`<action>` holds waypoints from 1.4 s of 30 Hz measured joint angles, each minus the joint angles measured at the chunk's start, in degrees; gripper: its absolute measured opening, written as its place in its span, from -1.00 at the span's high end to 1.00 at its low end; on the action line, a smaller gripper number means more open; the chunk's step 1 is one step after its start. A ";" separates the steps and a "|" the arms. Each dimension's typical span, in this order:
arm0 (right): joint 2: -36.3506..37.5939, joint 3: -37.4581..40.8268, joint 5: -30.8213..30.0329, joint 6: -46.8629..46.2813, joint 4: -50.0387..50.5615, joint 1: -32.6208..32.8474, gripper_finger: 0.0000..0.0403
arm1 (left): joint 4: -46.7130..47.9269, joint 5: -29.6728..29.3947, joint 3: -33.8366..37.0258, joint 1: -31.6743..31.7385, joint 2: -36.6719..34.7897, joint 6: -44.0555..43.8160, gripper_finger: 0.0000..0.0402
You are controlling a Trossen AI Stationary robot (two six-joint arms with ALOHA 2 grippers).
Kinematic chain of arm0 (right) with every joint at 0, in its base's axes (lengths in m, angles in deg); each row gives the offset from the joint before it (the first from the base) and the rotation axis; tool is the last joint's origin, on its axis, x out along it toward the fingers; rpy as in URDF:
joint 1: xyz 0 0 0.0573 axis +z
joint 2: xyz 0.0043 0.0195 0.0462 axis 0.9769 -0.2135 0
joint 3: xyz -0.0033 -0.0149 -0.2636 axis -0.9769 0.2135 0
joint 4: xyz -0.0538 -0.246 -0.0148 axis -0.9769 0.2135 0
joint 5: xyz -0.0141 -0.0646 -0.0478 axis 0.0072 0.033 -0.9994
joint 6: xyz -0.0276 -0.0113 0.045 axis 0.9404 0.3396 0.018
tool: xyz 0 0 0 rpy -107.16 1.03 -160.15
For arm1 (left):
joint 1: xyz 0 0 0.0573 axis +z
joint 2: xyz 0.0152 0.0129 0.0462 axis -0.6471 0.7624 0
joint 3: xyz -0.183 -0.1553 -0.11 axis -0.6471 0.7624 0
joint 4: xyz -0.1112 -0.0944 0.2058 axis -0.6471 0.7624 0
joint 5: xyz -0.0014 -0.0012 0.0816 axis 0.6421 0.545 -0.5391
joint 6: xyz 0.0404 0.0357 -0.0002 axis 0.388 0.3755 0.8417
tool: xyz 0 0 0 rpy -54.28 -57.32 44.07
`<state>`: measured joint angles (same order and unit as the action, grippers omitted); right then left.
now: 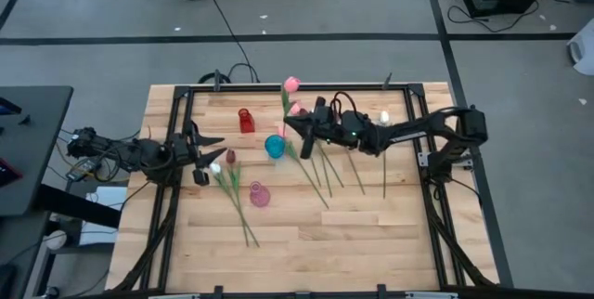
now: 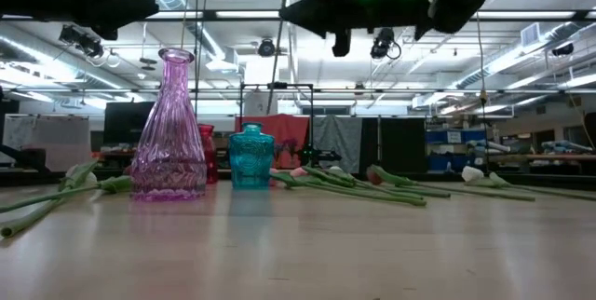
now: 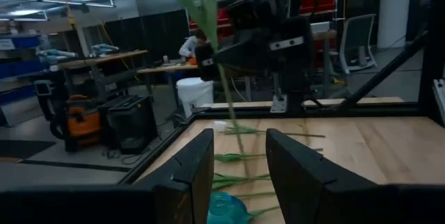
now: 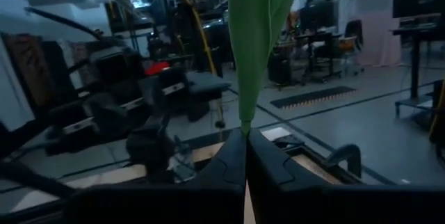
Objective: Sort flowers into vase by color
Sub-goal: Put the right pink tulip into the blue vase
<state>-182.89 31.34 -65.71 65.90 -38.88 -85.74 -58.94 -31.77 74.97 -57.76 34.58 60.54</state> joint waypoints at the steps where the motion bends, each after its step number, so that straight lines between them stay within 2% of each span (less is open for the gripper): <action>1: -0.62 -0.59 0.12 -0.05 -0.05 -0.28 0.94 | -0.01 -0.07 0.00 0.00 0.00 0.00 0.32; 11: -5.90 -8.61 0.32 5.64 2.32 -0.77 0.94 | 0.04 -0.23 0.00 0.07 0.00 -0.61 0.32; 15: -5.92 -8.71 -0.79 6.86 6.65 -0.86 0.94 | 0.07 -0.24 0.00 0.07 0.00 -0.65 0.32; 23: -5.90 -8.18 -1.26 7.27 9.23 -0.86 0.92 | 0.11 -0.25 0.00 0.07 0.00 -0.70 0.32; 28: -5.90 -8.16 0.79 2.55 14.40 -1.13 0.65 | -0.02 -0.26 0.00 0.07 0.00 -0.70 0.32; 35: -5.90 -12.27 1.98 0.83 31.02 -1.43 0.13 | 0.00 -0.32 0.00 0.07 0.00 -0.70 0.32; 42: -5.90 -20.21 2.00 1.68 49.42 -1.41 -0.14 | 0.05 -0.34 0.00 0.07 0.00 -0.69 0.32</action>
<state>-188.79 11.13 -63.71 67.58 10.54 -87.15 -58.89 -32.11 74.97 -57.69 34.58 59.85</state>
